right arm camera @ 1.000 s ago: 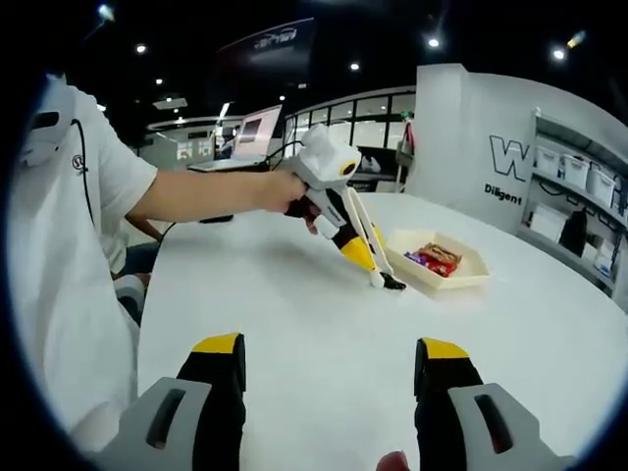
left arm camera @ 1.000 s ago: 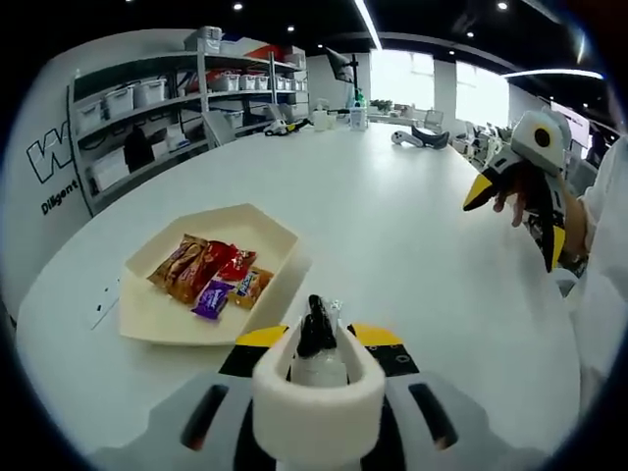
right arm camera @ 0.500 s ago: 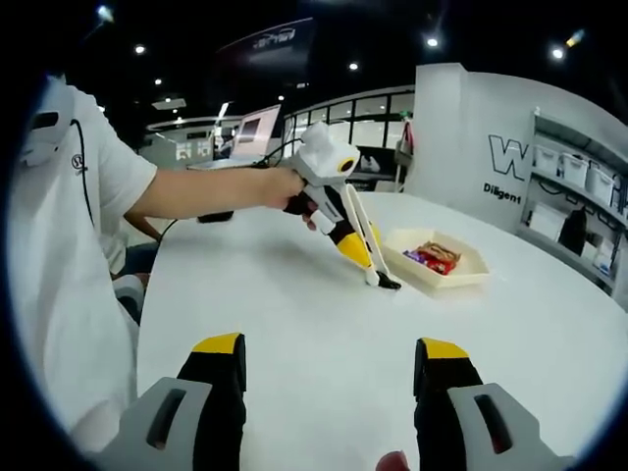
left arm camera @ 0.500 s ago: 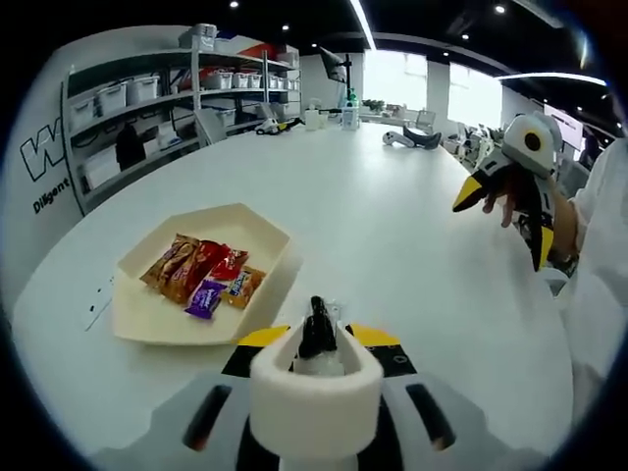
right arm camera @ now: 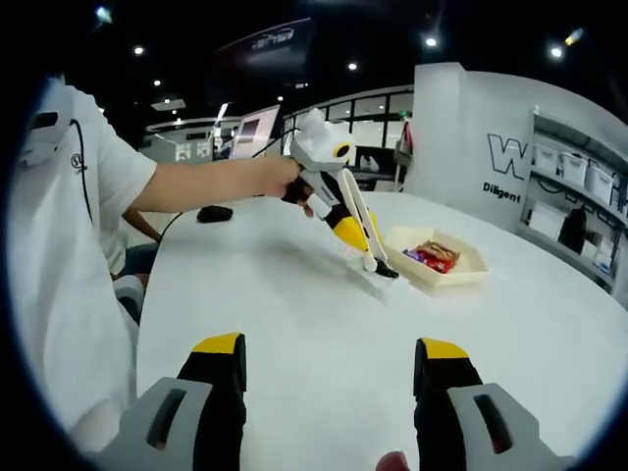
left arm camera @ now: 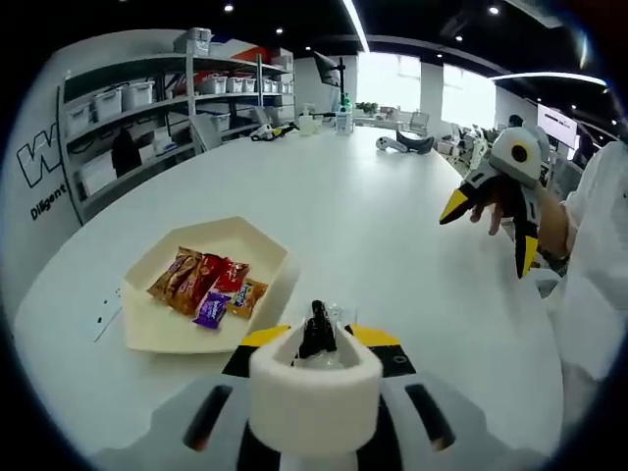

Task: Place the target food into the container with the food tongs after gripping and lifting it, then release it inside without dropping or visibly crushing the food.

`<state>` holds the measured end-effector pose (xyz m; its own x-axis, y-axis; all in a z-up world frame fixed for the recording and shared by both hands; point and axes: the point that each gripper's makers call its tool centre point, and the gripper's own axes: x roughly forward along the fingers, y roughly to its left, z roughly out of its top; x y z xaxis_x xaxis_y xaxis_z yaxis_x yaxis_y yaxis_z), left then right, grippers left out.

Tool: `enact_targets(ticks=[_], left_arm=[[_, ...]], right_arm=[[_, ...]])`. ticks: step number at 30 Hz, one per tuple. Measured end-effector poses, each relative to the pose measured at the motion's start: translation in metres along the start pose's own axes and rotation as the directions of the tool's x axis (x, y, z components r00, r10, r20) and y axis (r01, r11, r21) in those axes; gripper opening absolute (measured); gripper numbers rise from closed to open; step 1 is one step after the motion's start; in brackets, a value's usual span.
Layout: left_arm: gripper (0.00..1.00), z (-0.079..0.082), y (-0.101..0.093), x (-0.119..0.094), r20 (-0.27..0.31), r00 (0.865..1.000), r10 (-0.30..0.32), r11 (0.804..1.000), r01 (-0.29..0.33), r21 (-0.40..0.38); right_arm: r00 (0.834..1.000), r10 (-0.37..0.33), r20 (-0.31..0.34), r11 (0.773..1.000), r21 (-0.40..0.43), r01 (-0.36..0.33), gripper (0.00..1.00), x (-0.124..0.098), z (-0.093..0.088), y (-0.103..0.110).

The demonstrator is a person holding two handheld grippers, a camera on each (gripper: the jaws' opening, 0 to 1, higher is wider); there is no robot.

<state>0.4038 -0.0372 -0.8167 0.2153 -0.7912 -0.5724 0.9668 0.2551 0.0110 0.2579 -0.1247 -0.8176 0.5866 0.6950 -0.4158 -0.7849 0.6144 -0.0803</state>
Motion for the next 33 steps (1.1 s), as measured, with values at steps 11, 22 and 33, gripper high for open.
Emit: enact_targets(ticks=[11, 22, 33], left_arm=[[0.18, 0.026, 0.004, -0.014, 0.044, 0.999, -0.009, 1.000, 0.008, 0.014], [0.18, 0.049, 0.030, -0.016, 0.064, 0.998, 0.018, 1.000, -0.020, 0.023], [0.18, 0.061, 0.066, -0.007, 0.072, 0.997, 0.030, 0.999, -0.032, 0.018]], right_arm=[[1.000, -0.005, 0.004, 1.000, 0.001, 0.005, 0.67, -0.003, 0.002, -0.004], [1.000, -0.011, 0.010, 1.000, 0.001, 0.011, 0.67, -0.006, 0.006, -0.010], [1.000, -0.020, 0.007, 1.000, 0.010, 0.020, 0.67, -0.008, 0.004, -0.017]])
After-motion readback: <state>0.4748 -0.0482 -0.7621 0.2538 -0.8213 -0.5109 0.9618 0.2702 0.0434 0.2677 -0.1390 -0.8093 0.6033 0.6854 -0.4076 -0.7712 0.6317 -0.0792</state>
